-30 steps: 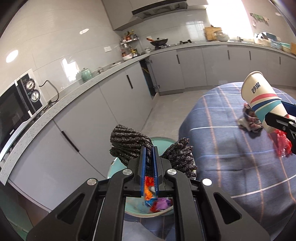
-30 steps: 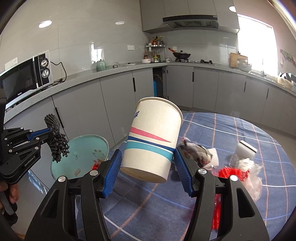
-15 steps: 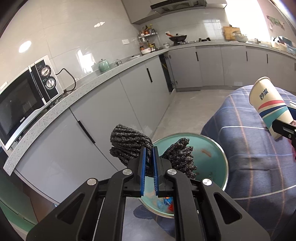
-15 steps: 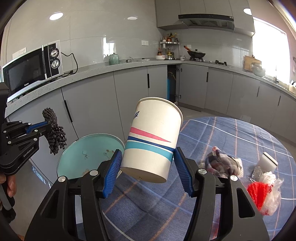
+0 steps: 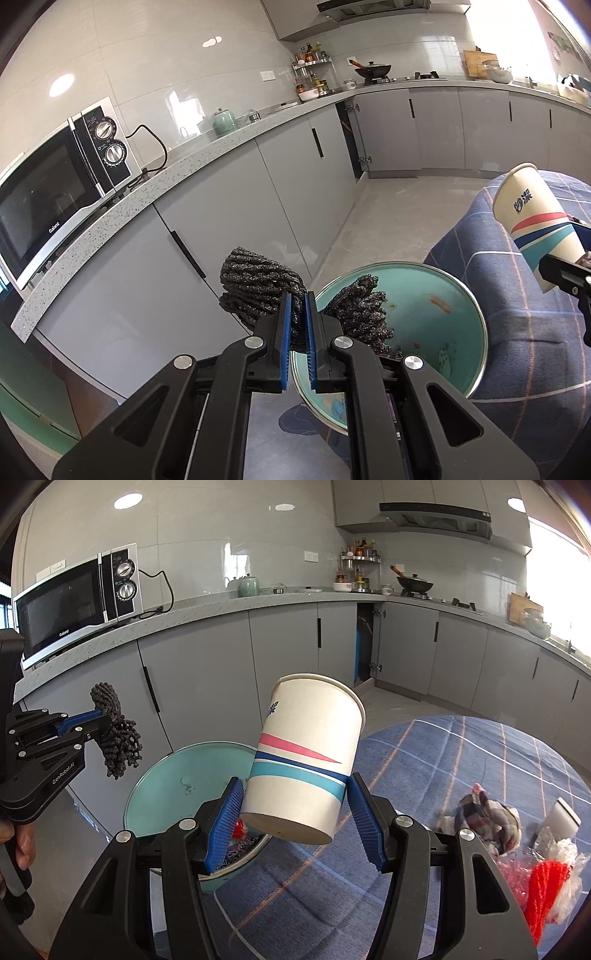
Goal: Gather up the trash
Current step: 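Carry the paper cup and black scrubber over the teal bin with both grippers, then open both grippers to drop the cup and scrubber into the bin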
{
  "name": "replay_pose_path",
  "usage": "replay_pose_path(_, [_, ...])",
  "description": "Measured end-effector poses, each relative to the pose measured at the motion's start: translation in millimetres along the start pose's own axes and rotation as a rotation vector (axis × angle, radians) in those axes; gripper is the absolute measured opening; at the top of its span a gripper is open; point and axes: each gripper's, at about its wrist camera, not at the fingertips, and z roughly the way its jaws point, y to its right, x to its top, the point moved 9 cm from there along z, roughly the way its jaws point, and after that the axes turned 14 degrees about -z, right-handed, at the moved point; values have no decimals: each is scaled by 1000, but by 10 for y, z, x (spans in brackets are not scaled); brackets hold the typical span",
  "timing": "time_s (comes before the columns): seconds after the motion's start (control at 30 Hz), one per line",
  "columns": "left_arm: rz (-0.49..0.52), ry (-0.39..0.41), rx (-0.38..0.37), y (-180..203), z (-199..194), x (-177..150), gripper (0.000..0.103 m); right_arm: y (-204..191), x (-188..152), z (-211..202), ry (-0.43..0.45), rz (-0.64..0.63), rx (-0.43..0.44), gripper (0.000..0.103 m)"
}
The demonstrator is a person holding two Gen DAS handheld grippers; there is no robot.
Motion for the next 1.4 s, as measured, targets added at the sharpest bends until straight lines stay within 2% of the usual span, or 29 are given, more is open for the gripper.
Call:
replay_pose_path(0.8, [-2,-26,-17,-8,95,-16,10,-398,86,283,-24,-104,95,58])
replay_pose_path(0.9, [-2,-30,-17,-16,102,-20,14,-393,63,307,-24,-101,92,65])
replay_pose_path(1.0, [1,-37,-18,-21,119,-33,19,-388,31,318,-31,-95,89,65])
replay_pose_path(1.07, [0,-29,-10,-36,117,-24,40,-388,16,312,-31,-96,89,67])
replay_pose_path(1.1, [2,-27,-7,-35,112,-24,46,-383,11,307,-30,-97,87,68])
replay_pose_path(1.4, [13,-26,-19,23,88,-59,50,-308,-56,270,-30,-84,71,71])
